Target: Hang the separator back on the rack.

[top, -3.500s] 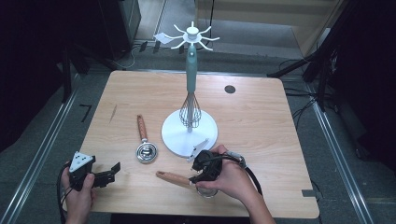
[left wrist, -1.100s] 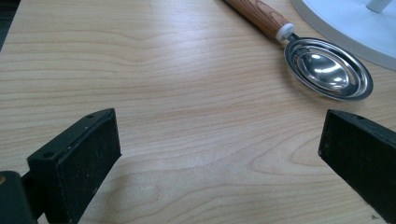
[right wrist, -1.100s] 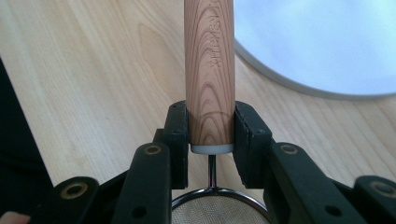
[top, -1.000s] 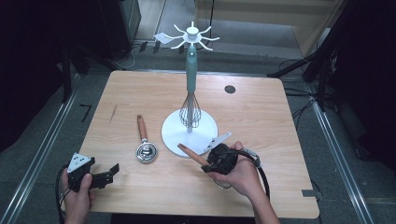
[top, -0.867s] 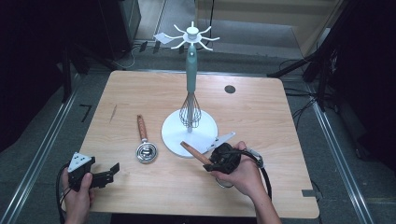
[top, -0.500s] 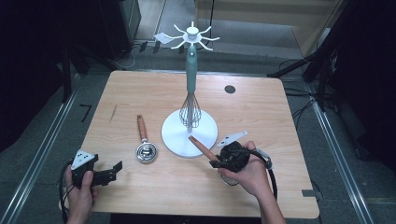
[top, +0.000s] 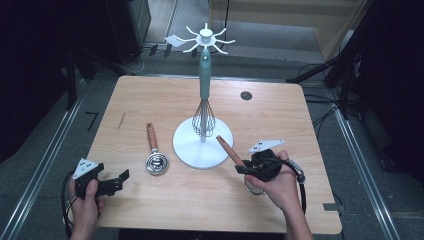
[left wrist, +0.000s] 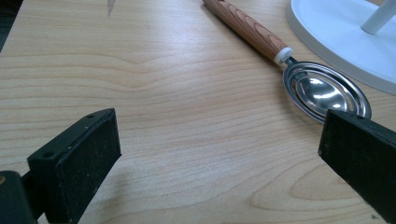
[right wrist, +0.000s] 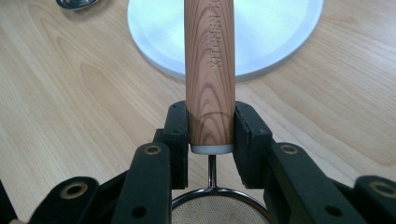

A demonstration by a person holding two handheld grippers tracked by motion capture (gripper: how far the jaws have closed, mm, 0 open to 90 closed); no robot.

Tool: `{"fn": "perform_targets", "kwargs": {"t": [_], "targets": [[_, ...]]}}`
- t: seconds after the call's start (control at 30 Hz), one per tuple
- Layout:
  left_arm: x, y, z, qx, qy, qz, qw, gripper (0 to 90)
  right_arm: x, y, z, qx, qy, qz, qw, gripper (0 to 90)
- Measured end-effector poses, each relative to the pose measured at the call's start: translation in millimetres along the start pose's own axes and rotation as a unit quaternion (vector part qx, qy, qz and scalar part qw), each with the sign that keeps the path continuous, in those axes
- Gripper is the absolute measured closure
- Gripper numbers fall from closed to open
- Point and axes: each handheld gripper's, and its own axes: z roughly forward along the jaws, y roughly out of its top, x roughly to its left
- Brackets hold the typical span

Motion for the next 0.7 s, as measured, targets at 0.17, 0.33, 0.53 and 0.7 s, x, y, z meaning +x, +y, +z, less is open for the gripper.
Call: {"fn": "perform_targets", "kwargs": {"t": [0.17, 0.33, 0.53, 0.7], "targets": [[-0.2, 0.1, -0.8, -0.003, 0.001, 0.000, 1.0000, 0.0, -5.4, -1.8, -5.3, -0.017, -0.009, 0.010, 0.9998, 71.1], [1.4, 1.4, -4.8, -0.012, 0.008, 0.000, 0.9999, 0.0, -8.3, -2.6, -11.4, -0.041, -0.014, 0.017, 0.9989, 71.1], [3.1, 0.1, -4.2, -0.015, 0.012, -0.002, 0.9998, 0.0, -9.3, -1.5, -21.8, -0.085, -0.027, 0.021, 0.9958, 71.1], [1.8, -1.6, -0.8, -0.007, 0.013, 0.005, 0.9999, 0.0, -7.5, -0.4, -29.8, -0.122, -0.037, 0.025, 0.9915, 71.1]]}}
